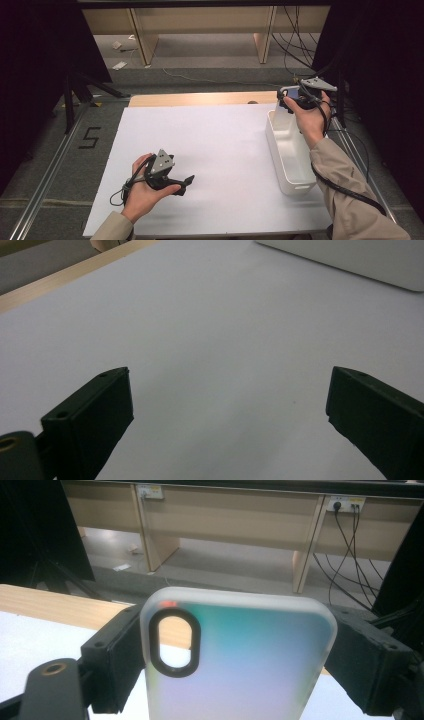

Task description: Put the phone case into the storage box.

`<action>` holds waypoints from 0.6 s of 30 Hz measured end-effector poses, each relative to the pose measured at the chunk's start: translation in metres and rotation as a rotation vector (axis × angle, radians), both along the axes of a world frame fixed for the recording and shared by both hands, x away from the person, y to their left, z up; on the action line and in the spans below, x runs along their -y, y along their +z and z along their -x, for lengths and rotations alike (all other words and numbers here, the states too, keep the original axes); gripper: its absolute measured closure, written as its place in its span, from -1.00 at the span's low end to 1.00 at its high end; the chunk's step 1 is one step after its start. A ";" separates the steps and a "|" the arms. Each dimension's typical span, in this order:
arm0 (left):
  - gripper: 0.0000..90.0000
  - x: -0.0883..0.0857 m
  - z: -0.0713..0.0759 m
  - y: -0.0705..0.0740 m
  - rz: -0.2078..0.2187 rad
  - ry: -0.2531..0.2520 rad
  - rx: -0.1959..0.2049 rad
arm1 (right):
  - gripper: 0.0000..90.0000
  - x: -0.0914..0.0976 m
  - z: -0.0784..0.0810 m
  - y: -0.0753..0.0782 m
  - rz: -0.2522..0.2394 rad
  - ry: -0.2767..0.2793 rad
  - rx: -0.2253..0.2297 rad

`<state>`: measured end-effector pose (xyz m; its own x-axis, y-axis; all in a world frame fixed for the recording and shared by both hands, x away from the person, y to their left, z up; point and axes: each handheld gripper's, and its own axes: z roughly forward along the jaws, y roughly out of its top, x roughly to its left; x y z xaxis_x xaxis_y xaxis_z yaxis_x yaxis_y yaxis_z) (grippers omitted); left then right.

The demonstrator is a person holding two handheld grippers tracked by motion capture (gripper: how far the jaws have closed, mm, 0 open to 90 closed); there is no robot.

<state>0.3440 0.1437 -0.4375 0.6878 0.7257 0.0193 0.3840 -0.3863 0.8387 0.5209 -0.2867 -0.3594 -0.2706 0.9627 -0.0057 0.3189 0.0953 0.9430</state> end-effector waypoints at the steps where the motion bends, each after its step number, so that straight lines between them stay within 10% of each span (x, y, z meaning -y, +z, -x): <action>1: -0.91 0.000 0.000 0.000 0.000 0.000 0.000 | -0.61 0.000 0.000 0.000 0.000 0.000 0.000; 18: -0.91 0.000 0.000 0.000 0.000 -0.001 -0.001 | -0.61 -0.001 -0.002 -0.001 0.004 -0.001 -0.003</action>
